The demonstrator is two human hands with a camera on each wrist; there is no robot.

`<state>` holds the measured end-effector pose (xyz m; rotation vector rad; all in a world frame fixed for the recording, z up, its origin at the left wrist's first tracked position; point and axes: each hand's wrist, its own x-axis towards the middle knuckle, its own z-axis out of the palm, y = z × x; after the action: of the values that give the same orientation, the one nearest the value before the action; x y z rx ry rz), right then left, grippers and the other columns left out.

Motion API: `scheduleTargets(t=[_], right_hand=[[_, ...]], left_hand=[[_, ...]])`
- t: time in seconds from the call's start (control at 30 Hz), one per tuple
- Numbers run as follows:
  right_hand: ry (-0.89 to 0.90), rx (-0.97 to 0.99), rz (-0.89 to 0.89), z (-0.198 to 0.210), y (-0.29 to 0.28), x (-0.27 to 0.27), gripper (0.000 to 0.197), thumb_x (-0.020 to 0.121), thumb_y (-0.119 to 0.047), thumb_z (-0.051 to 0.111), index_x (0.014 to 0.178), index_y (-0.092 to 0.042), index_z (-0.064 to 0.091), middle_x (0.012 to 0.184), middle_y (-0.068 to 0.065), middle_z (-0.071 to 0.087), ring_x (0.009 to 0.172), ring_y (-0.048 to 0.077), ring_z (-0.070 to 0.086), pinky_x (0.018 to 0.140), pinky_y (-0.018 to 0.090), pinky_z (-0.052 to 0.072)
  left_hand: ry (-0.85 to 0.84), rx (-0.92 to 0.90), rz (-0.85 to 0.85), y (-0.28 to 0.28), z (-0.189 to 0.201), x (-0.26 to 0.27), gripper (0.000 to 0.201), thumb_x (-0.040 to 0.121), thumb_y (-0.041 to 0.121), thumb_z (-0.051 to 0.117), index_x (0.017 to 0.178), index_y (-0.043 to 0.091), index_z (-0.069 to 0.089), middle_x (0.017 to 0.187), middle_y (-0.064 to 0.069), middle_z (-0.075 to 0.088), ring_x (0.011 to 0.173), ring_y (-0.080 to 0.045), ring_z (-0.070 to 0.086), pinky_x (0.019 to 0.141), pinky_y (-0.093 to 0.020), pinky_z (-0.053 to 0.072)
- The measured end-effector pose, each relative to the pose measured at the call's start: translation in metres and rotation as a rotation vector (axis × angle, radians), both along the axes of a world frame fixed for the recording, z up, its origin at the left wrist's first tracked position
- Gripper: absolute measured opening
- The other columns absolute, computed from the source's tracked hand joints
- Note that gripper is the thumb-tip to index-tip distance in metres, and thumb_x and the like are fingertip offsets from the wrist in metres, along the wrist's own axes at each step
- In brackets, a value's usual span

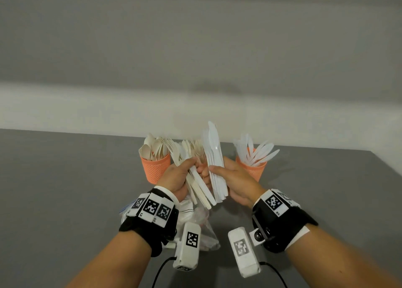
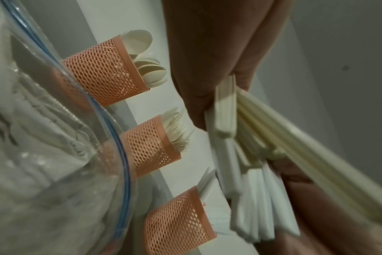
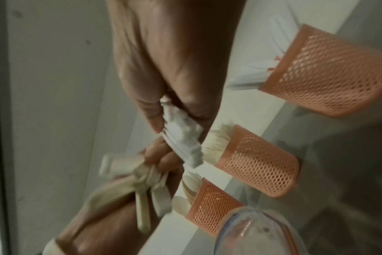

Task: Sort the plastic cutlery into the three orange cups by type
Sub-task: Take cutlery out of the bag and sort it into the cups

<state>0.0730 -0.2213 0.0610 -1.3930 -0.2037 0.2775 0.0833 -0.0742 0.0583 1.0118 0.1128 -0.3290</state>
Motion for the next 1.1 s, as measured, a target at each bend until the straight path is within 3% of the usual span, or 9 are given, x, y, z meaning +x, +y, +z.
scheduleTargets(t=[0.17,0.3,0.4,0.5,0.6,0.8,0.9,1.0,1.1], right_hand=[[0.093,0.137,0.017,-0.003,-0.023,0.011,0.014,0.094,-0.005,0.045,0.102,-0.011,0.055,0.068,0.003,0.06,0.056,0.013,0.056,0.054,0.025,0.051],[-0.012,0.163,-0.267,0.003,-0.048,0.035,0.014,0.096,-0.005,0.042,0.101,-0.015,0.05,0.069,0.003,0.052,0.06,0.012,0.052,0.063,0.022,0.047],[-0.191,-0.01,-0.487,0.012,-0.069,0.058,0.013,0.094,-0.006,0.045,0.094,-0.016,0.053,0.079,0.0,0.056,0.077,0.013,0.054,0.082,0.026,0.045],[-0.222,-0.2,-0.594,0.006,-0.079,0.076,0.017,0.09,-0.012,0.054,0.106,-0.006,0.056,0.095,-0.003,0.062,0.089,0.01,0.059,0.079,0.017,0.048],[-0.165,-0.245,-0.634,-0.015,-0.081,0.088,0.031,0.088,-0.018,0.058,0.118,-0.012,0.05,0.112,0.007,0.063,0.103,0.019,0.061,0.092,0.034,0.05],[-0.174,-0.658,-0.539,-0.037,-0.081,0.101,0.031,0.096,-0.016,0.039,0.124,-0.006,0.046,0.117,0.012,0.058,0.111,0.028,0.053,0.096,0.033,0.039],[-0.167,-0.652,-0.455,-0.031,-0.08,0.102,0.041,0.09,-0.007,0.046,0.13,-0.009,0.038,0.126,0.011,0.05,0.115,0.024,0.049,0.095,0.03,0.037],[-0.532,-0.636,-0.588,-0.013,-0.069,0.091,0.06,0.079,0.003,0.057,0.134,-0.009,0.035,0.123,0.006,0.041,0.115,0.014,0.04,0.101,0.021,0.029],[-0.845,-0.674,-0.606,0.009,-0.045,0.069,0.04,0.078,-0.004,0.06,0.117,-0.01,0.052,0.107,-0.001,0.046,0.1,0.009,0.046,0.089,0.009,0.033]], left_hand=[[0.034,-0.007,0.02,-0.004,-0.001,0.008,0.022,0.094,0.016,0.048,0.075,0.008,0.056,0.047,0.0,0.058,0.044,-0.01,0.059,0.048,-0.023,0.052],[0.044,-0.033,0.008,-0.004,-0.007,0.02,0.02,0.093,0.017,0.051,0.076,0.009,0.055,0.053,-0.001,0.058,0.047,-0.01,0.058,0.053,-0.025,0.053],[0.003,-0.043,-0.044,-0.005,-0.006,0.024,0.022,0.094,0.015,0.047,0.075,0.008,0.056,0.057,-0.002,0.057,0.05,-0.01,0.058,0.053,-0.023,0.053],[-0.066,-0.034,-0.107,-0.01,-0.001,0.023,0.03,0.092,0.01,0.045,0.07,0.012,0.065,0.058,0.002,0.061,0.055,-0.008,0.059,0.057,-0.023,0.051],[-0.16,-0.047,-0.224,-0.014,0.005,0.02,0.027,0.083,0.015,0.055,0.061,0.018,0.069,0.062,0.002,0.057,0.06,-0.01,0.053,0.061,-0.024,0.046],[-0.157,-0.037,-0.18,-0.014,-0.001,0.029,0.013,0.075,0.02,0.056,0.08,0.009,0.061,0.067,0.001,0.063,0.065,-0.01,0.062,0.063,-0.026,0.055],[-0.188,-0.085,-0.187,-0.015,0.0,0.03,0.007,0.079,0.015,0.052,0.077,0.011,0.058,0.065,0.002,0.057,0.069,-0.012,0.053,0.063,-0.026,0.051],[-0.176,-0.13,-0.175,-0.015,0.0,0.033,0.021,0.081,0.018,0.049,0.065,0.015,0.063,0.059,0.003,0.055,0.06,-0.011,0.048,0.066,-0.032,0.036],[-0.174,-0.104,-0.156,-0.018,-0.001,0.035,0.032,0.084,0.018,0.047,0.06,0.021,0.067,0.056,0.006,0.057,0.055,-0.008,0.047,0.065,-0.028,0.028]])
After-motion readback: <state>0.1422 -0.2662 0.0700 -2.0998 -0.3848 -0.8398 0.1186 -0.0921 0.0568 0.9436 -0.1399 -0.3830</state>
